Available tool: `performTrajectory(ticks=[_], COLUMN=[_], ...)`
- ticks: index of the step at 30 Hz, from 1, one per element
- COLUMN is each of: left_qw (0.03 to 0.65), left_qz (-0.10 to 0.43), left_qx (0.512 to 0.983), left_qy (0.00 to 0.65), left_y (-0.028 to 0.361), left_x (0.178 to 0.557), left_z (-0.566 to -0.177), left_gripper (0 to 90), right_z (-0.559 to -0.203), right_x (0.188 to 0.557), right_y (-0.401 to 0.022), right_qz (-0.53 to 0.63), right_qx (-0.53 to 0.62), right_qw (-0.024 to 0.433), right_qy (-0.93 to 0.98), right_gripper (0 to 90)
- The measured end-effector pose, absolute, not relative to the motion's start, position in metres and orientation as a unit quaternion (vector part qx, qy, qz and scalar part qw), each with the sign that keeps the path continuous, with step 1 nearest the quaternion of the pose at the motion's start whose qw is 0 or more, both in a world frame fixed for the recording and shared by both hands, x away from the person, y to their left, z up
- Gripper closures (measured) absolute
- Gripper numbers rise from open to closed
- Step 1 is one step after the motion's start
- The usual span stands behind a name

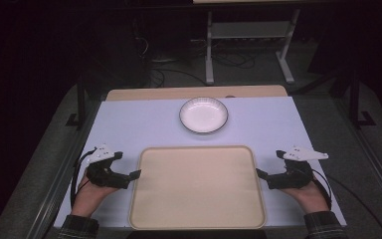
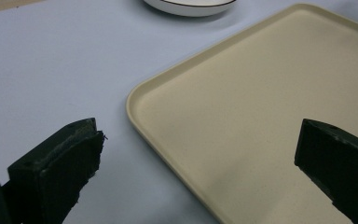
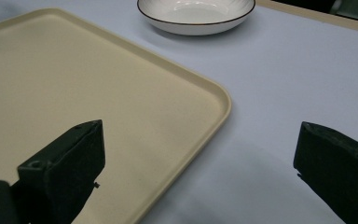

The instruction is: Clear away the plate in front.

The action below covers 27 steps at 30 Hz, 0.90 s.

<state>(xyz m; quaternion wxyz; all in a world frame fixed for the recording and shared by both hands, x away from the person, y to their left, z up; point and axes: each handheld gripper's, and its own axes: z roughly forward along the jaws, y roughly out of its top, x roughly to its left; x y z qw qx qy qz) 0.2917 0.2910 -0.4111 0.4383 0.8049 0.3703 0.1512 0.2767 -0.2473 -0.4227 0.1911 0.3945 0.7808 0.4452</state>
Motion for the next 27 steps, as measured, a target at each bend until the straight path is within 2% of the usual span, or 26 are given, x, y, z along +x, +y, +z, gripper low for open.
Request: performTrajectory(ticks=[27], left_qw=[0.444], left_qz=[0.137], left_qx=[0.813], left_qy=[0.351], left_y=[0.258], left_x=[0.32], left_z=[-0.403], left_gripper=[0.0], right_z=[-0.421], right_x=[0.276], right_y=[-0.241], right_qz=[0.456], right_qx=[0.388], right_qw=[0.187], right_qy=[0.779], right_gripper=[1.3])
